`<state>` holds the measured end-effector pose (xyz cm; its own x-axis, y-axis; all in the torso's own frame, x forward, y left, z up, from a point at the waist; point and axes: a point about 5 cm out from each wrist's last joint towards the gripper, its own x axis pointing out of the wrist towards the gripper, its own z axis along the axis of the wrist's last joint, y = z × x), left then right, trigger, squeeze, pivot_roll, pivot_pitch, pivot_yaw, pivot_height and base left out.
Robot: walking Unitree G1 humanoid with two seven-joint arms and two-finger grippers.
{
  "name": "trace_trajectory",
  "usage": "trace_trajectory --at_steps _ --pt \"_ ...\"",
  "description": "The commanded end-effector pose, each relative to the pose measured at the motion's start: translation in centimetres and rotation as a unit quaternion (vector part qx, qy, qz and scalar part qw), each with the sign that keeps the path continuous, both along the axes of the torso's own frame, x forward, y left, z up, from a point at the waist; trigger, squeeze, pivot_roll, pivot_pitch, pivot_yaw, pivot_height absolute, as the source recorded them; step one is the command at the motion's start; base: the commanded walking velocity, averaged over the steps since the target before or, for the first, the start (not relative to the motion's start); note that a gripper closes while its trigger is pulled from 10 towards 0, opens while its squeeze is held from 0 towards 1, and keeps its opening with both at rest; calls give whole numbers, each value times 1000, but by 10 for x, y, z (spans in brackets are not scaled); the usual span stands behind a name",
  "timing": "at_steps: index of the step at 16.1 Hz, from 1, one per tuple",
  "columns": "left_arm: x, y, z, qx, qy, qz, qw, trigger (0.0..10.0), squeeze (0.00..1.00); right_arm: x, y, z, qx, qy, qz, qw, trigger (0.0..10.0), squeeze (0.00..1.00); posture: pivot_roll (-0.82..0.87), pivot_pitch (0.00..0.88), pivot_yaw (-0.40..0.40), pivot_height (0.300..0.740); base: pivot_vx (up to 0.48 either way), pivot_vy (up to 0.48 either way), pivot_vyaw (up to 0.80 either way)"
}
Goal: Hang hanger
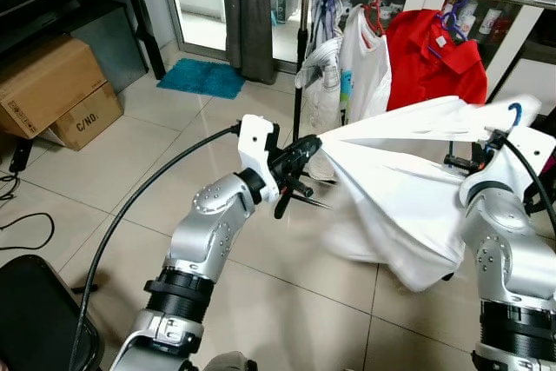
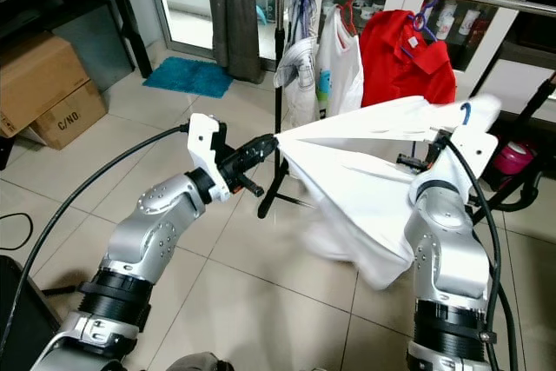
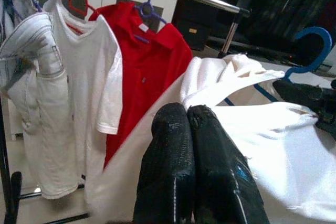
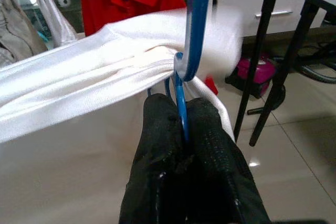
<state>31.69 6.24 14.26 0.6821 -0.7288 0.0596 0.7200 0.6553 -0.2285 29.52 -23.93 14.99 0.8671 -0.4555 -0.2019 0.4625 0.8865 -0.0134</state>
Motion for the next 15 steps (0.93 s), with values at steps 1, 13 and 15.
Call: trace_trajectory --at_steps 1,13,15 --pt "-1 1 3 3 -9 2 1000 0 0 1 -6 8 -10 -21 -26 999 10000 0 52 0 21 740 0 0 0" --pt "27 29 29 0 -46 111 993 0 0 -40 61 -40 -66 191 412 889 10000 0 48 0 19 740 0 0 0" --pt "22 19 27 -1 -42 95 995 0 0 -49 61 -43 -82 212 430 874 10000 0 47 3 15 740 0 0 0"
